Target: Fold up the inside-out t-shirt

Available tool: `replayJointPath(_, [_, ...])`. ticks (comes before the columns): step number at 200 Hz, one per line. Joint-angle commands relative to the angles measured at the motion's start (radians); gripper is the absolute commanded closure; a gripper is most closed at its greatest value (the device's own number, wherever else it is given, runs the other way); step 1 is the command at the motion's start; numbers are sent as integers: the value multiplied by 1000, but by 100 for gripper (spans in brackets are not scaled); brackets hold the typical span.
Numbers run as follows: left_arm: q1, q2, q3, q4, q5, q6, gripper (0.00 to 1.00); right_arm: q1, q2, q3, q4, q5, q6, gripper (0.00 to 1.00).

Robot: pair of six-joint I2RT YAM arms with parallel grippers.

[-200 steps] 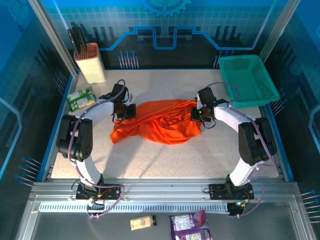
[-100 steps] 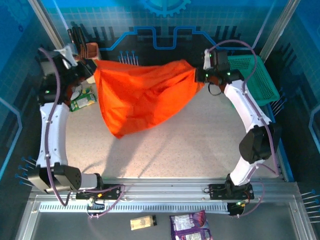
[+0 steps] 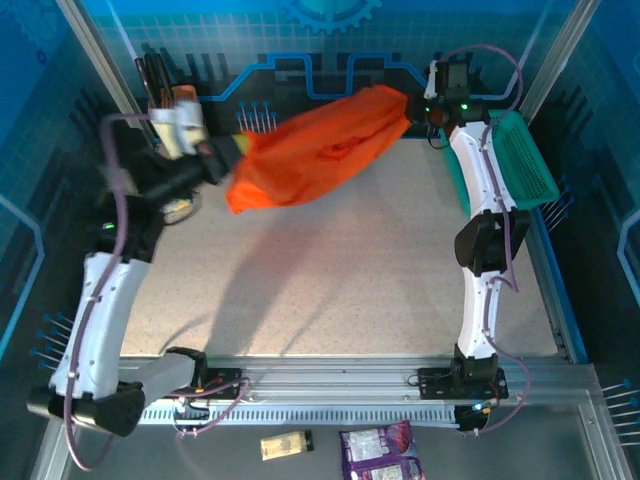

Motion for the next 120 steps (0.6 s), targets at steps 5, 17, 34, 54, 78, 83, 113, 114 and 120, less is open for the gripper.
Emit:
replayJointPath(5, [-293,119,-136,103,-43,-2,100,1,-213,-296,29,63,26,61])
replayJointPath(17, [-412,194,-133,91,-45,27,90,-6,-306,-421,61,83,28,59])
replayJointPath(34, [-496,256,-100,39,-80,75,57,-17,-404,-533,72,86,25,58])
replayJointPath(54, [-503,266,-95,10,-114,117,45,-14,-475,-613,60,44,15,57])
replayJointPath(78, [-492,281,-48,-145,-219,237,43,9,-532,-702,45,-49,5,57])
replayJointPath(83, [-485,287,-40,-177,-244,258,43,18,-541,-721,42,-71,1,57])
replayJointPath(113, [-389,311,-53,-302,-316,308,44,115,-588,-839,11,-171,-30,60])
replayJointPath(114, [-383,312,-55,-305,-317,307,44,120,-590,-843,11,-172,-31,60])
replayJointPath(120, [-353,311,-67,-312,-324,303,44,150,-600,-870,10,-177,-35,61])
